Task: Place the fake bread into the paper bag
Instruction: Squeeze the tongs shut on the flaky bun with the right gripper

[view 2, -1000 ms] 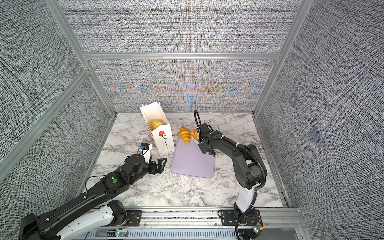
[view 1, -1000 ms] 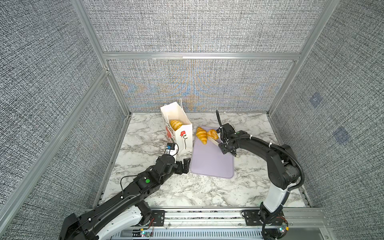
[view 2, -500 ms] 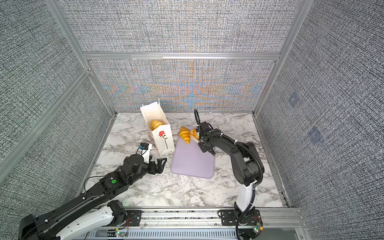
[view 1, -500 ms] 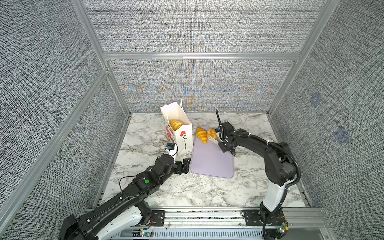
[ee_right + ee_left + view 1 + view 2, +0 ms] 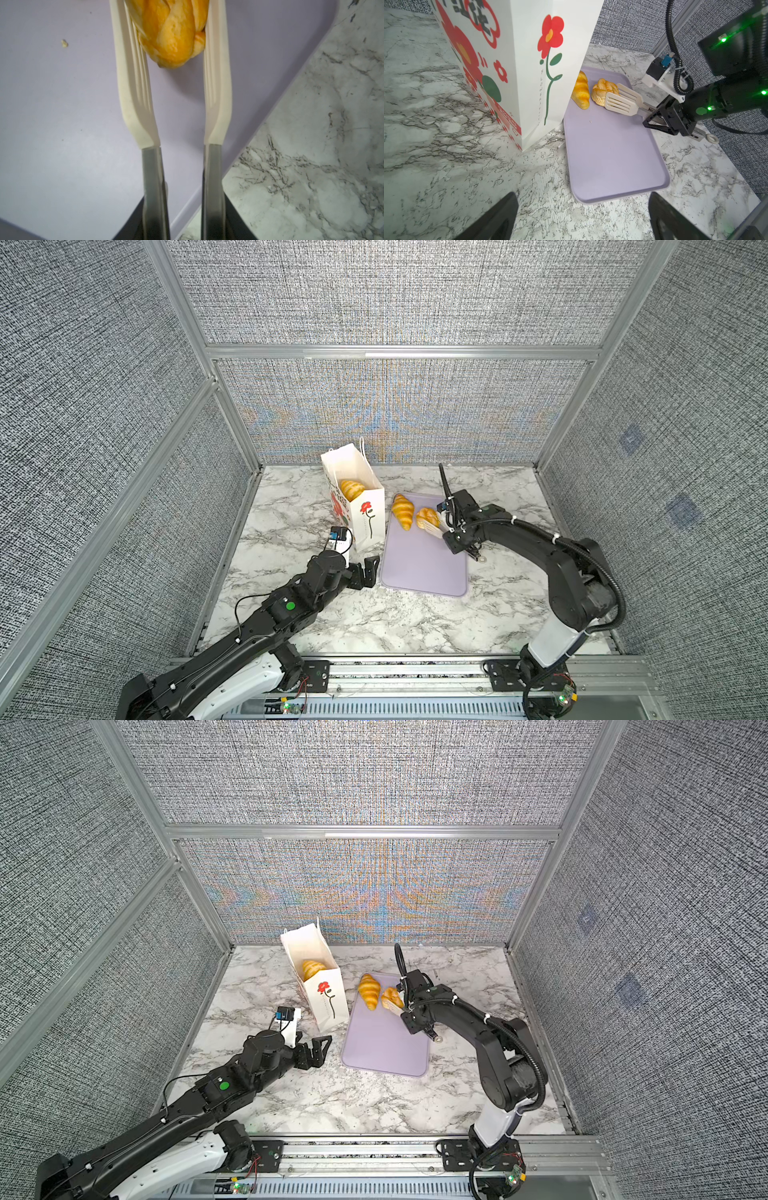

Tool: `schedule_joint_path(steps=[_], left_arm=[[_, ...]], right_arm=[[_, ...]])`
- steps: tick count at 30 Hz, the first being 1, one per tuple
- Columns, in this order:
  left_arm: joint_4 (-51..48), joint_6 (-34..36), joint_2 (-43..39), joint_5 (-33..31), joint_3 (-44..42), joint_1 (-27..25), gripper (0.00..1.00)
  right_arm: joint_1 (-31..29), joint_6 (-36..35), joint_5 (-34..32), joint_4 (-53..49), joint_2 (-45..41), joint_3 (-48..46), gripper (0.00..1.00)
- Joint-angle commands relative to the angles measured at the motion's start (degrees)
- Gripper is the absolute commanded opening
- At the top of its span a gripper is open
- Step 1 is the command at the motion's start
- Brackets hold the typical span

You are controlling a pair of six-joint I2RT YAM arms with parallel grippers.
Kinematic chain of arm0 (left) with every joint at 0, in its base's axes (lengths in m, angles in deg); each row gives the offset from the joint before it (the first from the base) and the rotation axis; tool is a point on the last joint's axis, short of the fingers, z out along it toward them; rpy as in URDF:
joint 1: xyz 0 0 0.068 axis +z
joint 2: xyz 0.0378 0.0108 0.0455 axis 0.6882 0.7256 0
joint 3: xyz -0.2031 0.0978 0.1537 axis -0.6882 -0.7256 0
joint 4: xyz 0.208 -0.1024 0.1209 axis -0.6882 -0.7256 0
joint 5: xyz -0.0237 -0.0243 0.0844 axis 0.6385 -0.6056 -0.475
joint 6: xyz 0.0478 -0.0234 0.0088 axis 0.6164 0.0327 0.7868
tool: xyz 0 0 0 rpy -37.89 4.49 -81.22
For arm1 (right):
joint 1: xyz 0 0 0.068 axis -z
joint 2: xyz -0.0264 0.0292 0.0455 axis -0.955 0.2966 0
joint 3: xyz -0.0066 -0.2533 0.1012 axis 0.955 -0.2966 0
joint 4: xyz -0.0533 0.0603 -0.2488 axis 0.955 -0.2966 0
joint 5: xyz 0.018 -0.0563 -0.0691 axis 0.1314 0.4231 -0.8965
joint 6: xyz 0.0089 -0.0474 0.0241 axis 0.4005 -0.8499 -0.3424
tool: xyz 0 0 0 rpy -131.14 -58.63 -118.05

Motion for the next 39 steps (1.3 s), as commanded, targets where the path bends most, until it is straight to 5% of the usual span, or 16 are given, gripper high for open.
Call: schedule_joint_path(steps=[1,15,39], left_arm=[[0.3,0.1,-0.4,-0.2,-0.3,-0.1,0.99],[-0.1,-0.6,-1.1,-0.6,-0.6,-0.6,0.99],[0.0,-1.9,1.5,0.5,0.2,-1.5,0.99]], right_arm=[[-0.6,1.7,-0.1,-1.1,-2.0,-2.1,0.44],[-1.6,2.1,-2.9,-0.7,-5.0,-5.9,0.56],[0.6,0.5,1.2,2.9,1.7,-0.4,0.62]])
